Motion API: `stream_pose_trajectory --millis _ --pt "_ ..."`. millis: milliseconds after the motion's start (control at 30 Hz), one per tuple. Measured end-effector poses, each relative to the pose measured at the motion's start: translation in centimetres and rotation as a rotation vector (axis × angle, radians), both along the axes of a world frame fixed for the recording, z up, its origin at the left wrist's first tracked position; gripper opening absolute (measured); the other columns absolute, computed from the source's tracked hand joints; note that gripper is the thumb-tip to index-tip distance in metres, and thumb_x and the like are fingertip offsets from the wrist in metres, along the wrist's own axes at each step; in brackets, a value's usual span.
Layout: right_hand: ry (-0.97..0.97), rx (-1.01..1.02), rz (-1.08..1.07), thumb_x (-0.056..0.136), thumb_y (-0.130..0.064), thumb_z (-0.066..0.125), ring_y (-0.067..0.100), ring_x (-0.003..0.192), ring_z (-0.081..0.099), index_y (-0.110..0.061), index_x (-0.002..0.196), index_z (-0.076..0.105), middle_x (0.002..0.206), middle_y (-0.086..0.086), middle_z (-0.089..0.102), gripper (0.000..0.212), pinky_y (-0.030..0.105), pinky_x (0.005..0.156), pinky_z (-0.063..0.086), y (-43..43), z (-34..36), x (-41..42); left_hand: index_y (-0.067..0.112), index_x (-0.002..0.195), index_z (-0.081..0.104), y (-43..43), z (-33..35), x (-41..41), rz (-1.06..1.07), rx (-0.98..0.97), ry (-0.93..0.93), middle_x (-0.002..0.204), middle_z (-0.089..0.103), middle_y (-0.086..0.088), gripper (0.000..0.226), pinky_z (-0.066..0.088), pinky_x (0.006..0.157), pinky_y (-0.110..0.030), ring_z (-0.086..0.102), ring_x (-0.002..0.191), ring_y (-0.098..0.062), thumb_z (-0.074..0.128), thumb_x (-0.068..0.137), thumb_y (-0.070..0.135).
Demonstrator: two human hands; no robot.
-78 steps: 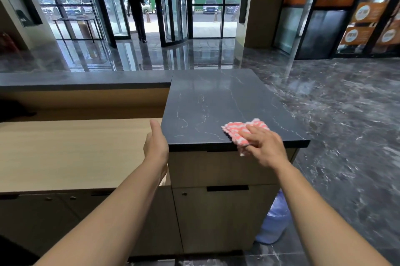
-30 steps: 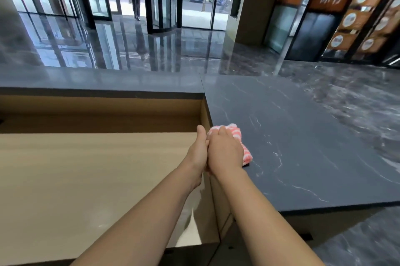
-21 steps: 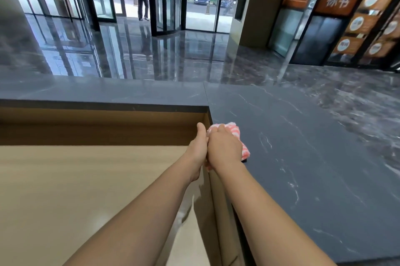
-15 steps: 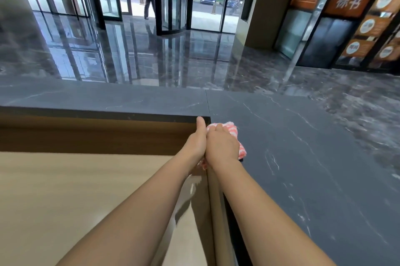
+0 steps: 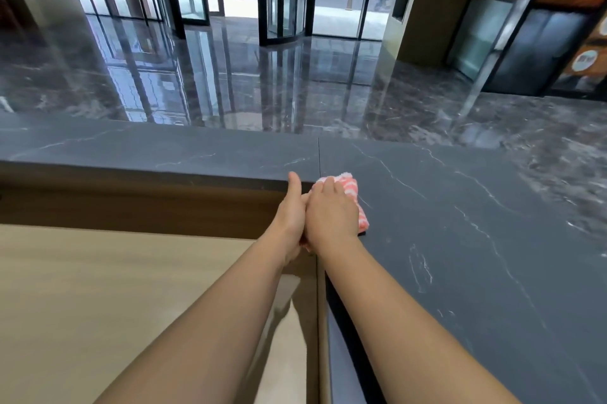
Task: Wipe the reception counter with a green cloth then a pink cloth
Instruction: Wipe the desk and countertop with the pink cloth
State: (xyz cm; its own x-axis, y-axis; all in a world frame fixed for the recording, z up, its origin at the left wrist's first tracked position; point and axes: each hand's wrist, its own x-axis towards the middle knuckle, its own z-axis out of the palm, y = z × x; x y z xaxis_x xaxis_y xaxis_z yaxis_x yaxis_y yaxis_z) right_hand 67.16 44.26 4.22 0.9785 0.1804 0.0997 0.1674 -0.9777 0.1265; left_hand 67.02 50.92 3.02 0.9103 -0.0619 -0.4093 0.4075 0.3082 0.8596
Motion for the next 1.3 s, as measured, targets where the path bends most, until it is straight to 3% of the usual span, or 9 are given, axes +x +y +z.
stream_pose_trajectory --millis 267,400,500,700,800,933,1133,1233,1300 --pt "0.017 0.061 0.005 0.097 -0.023 0.052 0.024 0.124 0.045 -0.01 0.136 0.045 0.135 0.012 0.044 0.042 0.033 0.1 0.044 -0.4 1.1 -4.7 0.021 0.113 0.07 -0.1 0.4 -4.3 -0.02 -0.012 -0.001 0.112 0.072 -0.004 0.077 0.05 0.096 -0.04 0.064 0.108 -0.021 0.016 0.092 0.072" --pt "0.076 0.055 -0.021 0.089 -0.027 0.067 0.024 0.125 0.047 -0.014 0.136 0.045 0.138 0.011 0.042 0.054 0.033 0.097 0.046 -0.3 1.5 -8.7 0.019 0.119 0.068 0.1 0.9 -8.3 -0.076 0.053 -0.003 0.117 0.07 -0.007 0.079 0.046 0.099 -0.043 0.06 0.116 -0.027 0.014 0.092 0.071" --pt "0.082 0.106 -0.065 0.087 -0.025 0.068 0.023 0.122 0.051 -0.014 0.138 0.044 0.141 0.009 0.04 0.058 0.032 0.091 0.048 -0.2 1.5 -11.7 0.018 0.127 0.063 0.3 0.8 -11.4 -0.109 0.047 0.007 0.12 0.068 -0.007 0.08 0.051 0.087 -0.036 0.06 0.116 -0.024 0.013 0.092 0.071" --pt "0.032 0.16 -0.144 0.084 -0.022 0.067 0.022 0.107 0.061 -0.013 0.137 0.044 0.135 0.003 0.046 0.058 0.031 0.074 0.05 0.0 0.6 -17.3 0.003 0.134 0.053 0.4 1.3 -18.1 -0.168 0.075 -0.043 0.134 0.052 -0.024 0.083 0.036 0.103 -0.046 0.043 0.13 -0.039 0.01 0.097 0.063" --pt "0.033 0.168 -0.156 0.081 -0.023 0.07 0.021 0.1 0.063 -0.015 0.13 0.049 0.13 0.0 0.049 0.054 0.029 0.068 0.047 0.0 0.3 -20.4 0.012 0.131 0.059 0.8 0.7 -20.9 -0.209 0.049 -0.039 0.126 0.063 -0.014 0.082 0.052 0.087 -0.034 0.055 0.123 -0.029 0.011 0.094 0.067" --pt "0.012 0.239 -0.192 0.075 -0.028 0.075 0.019 0.083 0.063 -0.021 0.121 0.053 0.12 -0.004 0.052 0.052 0.034 0.065 0.056 -0.1 -0.2 -24.5 0.011 0.133 0.057 1.0 0.4 -24.8 -0.282 0.094 -0.066 0.132 0.059 -0.015 0.084 0.04 0.105 -0.041 0.049 0.129 -0.03 0.009 0.093 0.068" --pt "0.006 0.248 -0.162 0.083 -0.028 0.068 0.013 0.078 0.06 -0.022 0.115 0.053 0.118 -0.004 0.053 0.036 0.025 0.063 0.049 -0.8 -0.1 -29.5 0.018 0.137 0.053 1.3 -0.3 -29.1 -0.348 0.108 -0.099 0.131 0.061 -0.006 0.083 0.043 0.104 -0.034 0.054 0.123 -0.018 0.006 0.092 0.07" --pt "-0.004 0.248 -0.155 0.084 -0.028 0.067 0.012 0.076 0.058 -0.023 0.112 0.055 0.114 -0.006 0.053 0.031 0.024 0.062 0.049 -0.8 0.0 -31.2 0.019 0.138 0.053 1.3 -0.4 -30.7 -0.367 0.119 -0.117 0.133 0.059 -0.007 0.083 0.04 0.108 -0.037 0.052 0.127 -0.021 0.005 0.092 0.069" --pt "0.002 0.239 -0.15 0.084 -0.027 0.066 0.011 0.074 0.054 -0.022 0.113 0.055 0.114 -0.007 0.053 0.031 0.023 0.059 0.043 -1.0 0.0 -32.0 0.018 0.137 0.054 1.4 -0.5 -31.4 -0.375 0.116 -0.132 0.133 0.059 -0.009 0.082 0.041 0.103 -0.033 0.051 0.128 -0.024 0.005 0.093 0.067"
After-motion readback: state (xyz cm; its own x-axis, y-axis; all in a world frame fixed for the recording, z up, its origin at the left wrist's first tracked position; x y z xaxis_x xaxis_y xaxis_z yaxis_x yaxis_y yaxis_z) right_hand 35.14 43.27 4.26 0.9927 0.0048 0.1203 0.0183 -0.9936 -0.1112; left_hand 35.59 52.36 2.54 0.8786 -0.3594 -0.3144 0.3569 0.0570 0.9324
